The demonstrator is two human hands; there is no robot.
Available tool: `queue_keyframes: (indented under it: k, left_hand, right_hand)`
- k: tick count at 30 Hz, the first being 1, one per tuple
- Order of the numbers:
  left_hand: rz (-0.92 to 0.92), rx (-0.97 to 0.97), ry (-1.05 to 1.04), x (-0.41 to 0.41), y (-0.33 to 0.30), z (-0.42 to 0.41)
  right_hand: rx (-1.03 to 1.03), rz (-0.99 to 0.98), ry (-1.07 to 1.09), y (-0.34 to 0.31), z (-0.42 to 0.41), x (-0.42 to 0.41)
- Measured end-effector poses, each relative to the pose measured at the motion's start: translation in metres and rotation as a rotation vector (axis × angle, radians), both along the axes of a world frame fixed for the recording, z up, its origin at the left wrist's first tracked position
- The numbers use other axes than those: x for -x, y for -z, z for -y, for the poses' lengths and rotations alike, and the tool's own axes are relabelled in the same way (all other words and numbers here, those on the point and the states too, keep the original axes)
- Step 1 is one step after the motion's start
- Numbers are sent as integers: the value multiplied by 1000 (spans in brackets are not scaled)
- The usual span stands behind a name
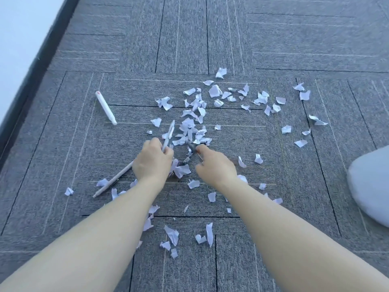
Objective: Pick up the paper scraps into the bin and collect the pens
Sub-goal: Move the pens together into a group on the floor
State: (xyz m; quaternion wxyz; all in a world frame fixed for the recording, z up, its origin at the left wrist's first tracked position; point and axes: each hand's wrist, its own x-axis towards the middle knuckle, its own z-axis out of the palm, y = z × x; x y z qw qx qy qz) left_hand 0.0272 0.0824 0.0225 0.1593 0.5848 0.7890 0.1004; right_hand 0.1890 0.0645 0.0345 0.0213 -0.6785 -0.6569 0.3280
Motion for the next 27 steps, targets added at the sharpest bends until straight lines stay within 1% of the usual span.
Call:
queue_keyframes:
  k: [4, 6, 8, 10, 12, 14, 17, 19, 22, 24, 27]
  left_hand:
    - [-19, -79, -53, 40, 0, 10]
    - [-36, -101, -72, 59, 4, 15]
    - [-73, -99, -53, 75, 7, 20]
    - [-114, -79, -4, 88, 12, 27]
    - [-142, -73, 84, 92, 17, 34]
    - [-176, -70, 134, 108, 21, 41]
    - [-227, -53, 195, 107, 23, 40]
    - [-217, -62, 152, 112, 20, 32]
    - [-197, -99, -2, 123, 12, 13]
    - [-196, -73, -94, 132, 8, 2]
    - [-196, -34, -162, 145, 8, -6]
  right_hand:
    - [-99, 260, -124, 6, -21, 18]
    - [-130, 360, -172, 4, -26, 18]
    - [-147, 409, -205, 1, -29, 15]
    - [-188, 404, -162, -6, -31, 13]
    - [-171, 355, -52, -15, -35, 16]
    - [-83, 266, -7, -20, -49, 45]
    - [86, 41, 81, -16, -63, 75]
    - [130, -87, 102, -10, -72, 101]
    - [163, -175, 89, -7, -81, 135]
    - [178, -230, 112, -6, -85, 152]
    - [105, -326, 195, -2, -85, 160]
